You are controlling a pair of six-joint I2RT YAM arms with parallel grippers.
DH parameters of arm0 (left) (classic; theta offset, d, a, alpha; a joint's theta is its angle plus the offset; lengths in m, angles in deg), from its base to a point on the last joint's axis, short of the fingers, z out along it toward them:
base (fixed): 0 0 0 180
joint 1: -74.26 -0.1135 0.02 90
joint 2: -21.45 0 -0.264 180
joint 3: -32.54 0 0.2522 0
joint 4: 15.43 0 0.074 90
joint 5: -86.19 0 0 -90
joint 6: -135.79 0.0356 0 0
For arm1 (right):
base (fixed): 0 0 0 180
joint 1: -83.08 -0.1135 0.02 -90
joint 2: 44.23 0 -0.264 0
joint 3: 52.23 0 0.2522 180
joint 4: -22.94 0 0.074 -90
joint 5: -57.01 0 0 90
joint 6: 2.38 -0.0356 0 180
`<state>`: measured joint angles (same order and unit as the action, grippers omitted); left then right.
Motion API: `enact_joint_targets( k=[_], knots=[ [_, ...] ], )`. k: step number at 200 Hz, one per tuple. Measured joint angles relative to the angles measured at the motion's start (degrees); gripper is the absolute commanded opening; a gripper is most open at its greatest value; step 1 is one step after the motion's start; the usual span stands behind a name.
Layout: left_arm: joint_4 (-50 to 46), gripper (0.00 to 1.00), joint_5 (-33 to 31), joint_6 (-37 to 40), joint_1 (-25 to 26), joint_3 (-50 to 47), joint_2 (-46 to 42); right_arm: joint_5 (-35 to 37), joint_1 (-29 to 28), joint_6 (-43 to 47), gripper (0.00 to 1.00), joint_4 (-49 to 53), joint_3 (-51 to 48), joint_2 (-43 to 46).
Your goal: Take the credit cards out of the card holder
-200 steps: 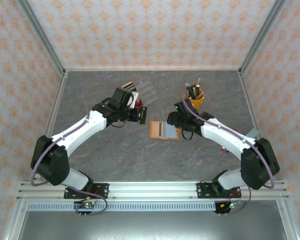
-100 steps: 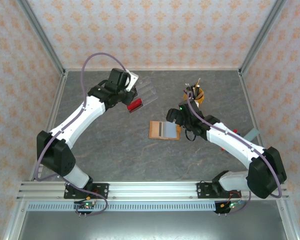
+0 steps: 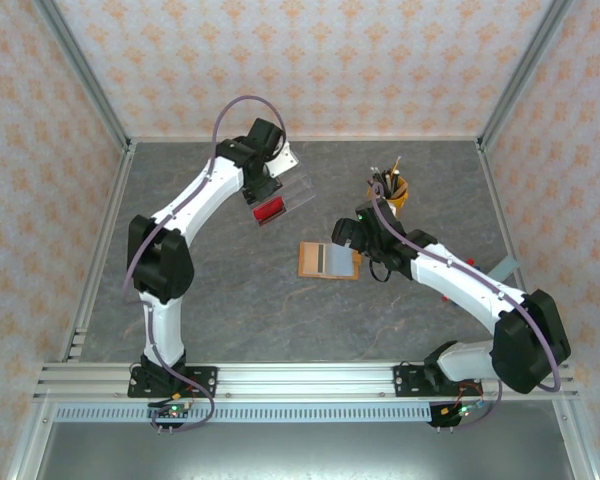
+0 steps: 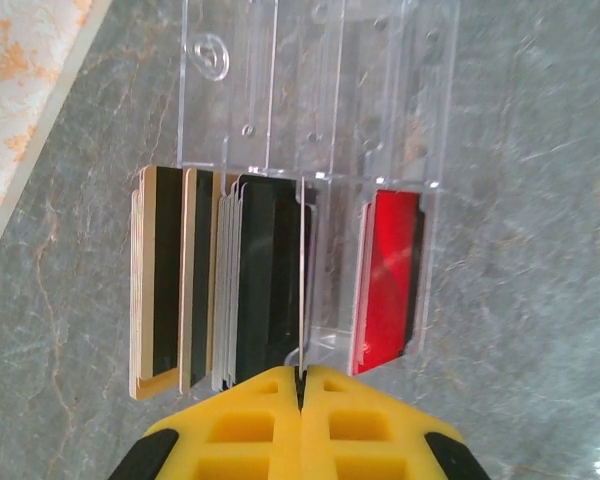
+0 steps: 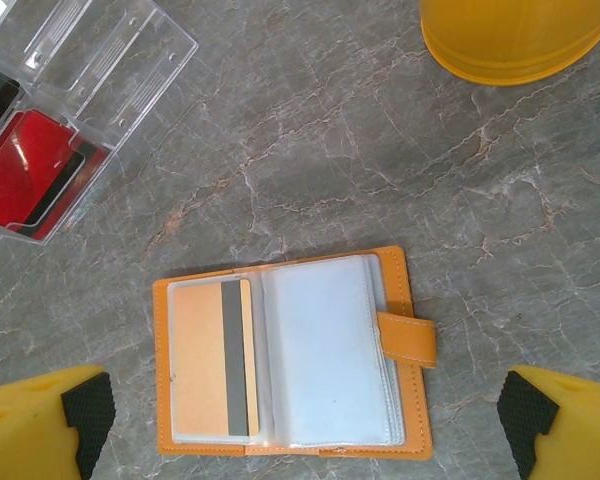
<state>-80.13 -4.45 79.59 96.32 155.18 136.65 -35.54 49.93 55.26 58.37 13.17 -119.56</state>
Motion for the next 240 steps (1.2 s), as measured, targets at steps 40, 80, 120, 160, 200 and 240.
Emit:
enact_joint_targets(
  k=[40, 80, 120, 160, 200, 240],
  knots=[
    [-3.9, 0.0, -2.1, 2.4, -1.1, 5.0, 5.2, 0.0, 0.0, 0.0, 1.0, 0.3, 0.0, 0.0],
    [-6.2, 0.0, -3.3, 3.8, -1.1, 8.5, 8.2, -0.2, 0.0, 0.0, 1.0, 0.6, 0.0, 0.0],
    [-7.6, 0.0, -4.3, 4.3, -1.1, 10.6, 10.2, -0.3, 0.0, -0.2, 1.0, 0.7, 0.0, 0.0],
    [-8.5, 0.0, -4.5, 4.9, -1.1, 12.1, 11.5, -0.3, 0.0, -0.2, 1.0, 0.7, 0.0, 0.0],
    [-9.2, 0.16, -4.8, 5.3, -1.1, 13.0, 12.2, -0.7, 0.0, -0.2, 1.0, 0.6, 0.0, -0.4],
    [-9.1, 0.32, -6.4, 4.7, -1.1, 13.2, 13.0, -1.4, 0.0, -0.2, 1.0, 0.6, 0.0, -1.0]
  ],
)
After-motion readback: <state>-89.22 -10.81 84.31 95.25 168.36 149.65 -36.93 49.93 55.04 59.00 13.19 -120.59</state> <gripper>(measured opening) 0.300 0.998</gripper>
